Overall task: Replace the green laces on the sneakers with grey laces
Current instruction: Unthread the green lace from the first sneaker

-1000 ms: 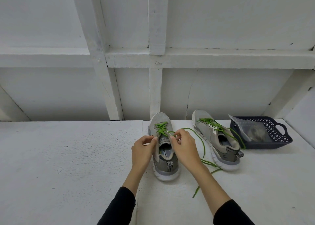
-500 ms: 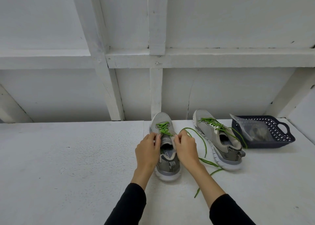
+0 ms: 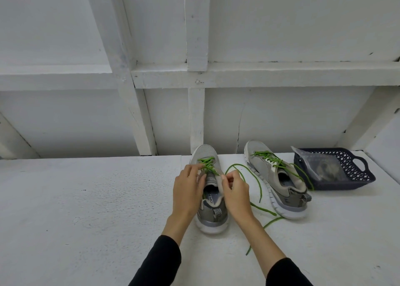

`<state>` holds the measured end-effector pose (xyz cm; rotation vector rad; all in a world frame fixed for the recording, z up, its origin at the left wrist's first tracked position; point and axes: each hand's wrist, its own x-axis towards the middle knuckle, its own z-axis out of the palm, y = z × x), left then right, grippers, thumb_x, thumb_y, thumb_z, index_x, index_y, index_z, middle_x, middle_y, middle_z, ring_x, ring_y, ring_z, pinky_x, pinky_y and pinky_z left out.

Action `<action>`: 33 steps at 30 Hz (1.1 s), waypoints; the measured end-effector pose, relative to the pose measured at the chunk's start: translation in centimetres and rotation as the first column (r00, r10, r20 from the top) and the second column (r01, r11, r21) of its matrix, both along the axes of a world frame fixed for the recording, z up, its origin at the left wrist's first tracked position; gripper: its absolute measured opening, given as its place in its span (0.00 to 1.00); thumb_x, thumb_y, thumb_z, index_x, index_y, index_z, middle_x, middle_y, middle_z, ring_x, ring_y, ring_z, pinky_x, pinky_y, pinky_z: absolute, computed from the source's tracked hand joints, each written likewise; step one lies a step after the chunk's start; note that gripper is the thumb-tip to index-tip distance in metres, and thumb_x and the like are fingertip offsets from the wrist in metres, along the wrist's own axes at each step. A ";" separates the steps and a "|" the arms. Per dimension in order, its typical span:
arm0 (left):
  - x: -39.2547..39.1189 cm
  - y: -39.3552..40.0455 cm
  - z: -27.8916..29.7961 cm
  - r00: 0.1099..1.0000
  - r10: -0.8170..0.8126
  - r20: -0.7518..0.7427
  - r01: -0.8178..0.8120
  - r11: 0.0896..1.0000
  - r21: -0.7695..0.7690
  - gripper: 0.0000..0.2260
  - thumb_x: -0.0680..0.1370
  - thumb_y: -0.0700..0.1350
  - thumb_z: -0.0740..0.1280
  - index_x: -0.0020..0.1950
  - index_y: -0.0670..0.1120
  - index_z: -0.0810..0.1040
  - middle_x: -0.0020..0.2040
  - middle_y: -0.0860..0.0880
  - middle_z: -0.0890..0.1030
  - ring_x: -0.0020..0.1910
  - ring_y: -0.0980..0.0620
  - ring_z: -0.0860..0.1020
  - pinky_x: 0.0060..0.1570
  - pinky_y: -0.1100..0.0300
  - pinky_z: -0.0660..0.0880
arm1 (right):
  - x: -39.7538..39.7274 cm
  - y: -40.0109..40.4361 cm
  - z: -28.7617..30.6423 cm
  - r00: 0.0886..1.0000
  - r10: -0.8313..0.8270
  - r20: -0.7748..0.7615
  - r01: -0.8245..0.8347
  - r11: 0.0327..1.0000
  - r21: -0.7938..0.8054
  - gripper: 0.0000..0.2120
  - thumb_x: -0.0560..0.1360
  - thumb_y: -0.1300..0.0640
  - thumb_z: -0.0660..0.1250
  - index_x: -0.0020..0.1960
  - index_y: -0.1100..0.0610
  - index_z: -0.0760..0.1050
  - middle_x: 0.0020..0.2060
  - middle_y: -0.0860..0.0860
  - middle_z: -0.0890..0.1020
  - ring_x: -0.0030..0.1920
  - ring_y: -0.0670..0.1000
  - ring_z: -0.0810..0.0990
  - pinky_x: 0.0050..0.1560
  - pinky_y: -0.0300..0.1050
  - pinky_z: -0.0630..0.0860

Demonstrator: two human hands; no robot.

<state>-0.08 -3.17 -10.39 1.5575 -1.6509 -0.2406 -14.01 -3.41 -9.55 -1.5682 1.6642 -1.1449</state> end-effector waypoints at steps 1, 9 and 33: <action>0.1 -0.3 0.1 0.996 -0.036 0.077 0.039 0.999 -0.037 0.10 0.80 0.45 0.65 0.61 0.52 0.76 0.58 0.55 0.77 0.53 0.54 0.76 0.53 0.57 0.73 | -0.1 0.1 -0.1 0.999 0.018 0.033 -0.019 1.000 0.003 0.07 0.80 0.56 0.63 0.43 0.55 0.71 0.36 0.49 0.77 0.37 0.46 0.76 0.34 0.32 0.70; 0.4 -1.9 1.6 0.921 -0.110 0.375 0.157 0.983 -0.099 0.08 0.79 0.49 0.62 0.51 0.53 0.81 0.48 0.55 0.80 0.50 0.50 0.74 0.50 0.56 0.69 | -0.6 1.1 -0.9 0.968 -0.032 0.248 0.030 0.999 0.011 0.04 0.76 0.58 0.70 0.46 0.57 0.76 0.38 0.49 0.80 0.38 0.41 0.78 0.38 0.31 0.74; 1.1 -0.2 2.6 0.991 -0.042 -0.130 0.044 0.999 0.016 0.09 0.82 0.43 0.61 0.60 0.51 0.77 0.57 0.57 0.77 0.57 0.55 0.70 0.57 0.60 0.68 | -0.5 1.0 -2.0 0.963 -0.049 0.265 0.060 0.998 -0.036 0.04 0.76 0.58 0.69 0.42 0.54 0.76 0.38 0.48 0.81 0.38 0.42 0.78 0.38 0.32 0.74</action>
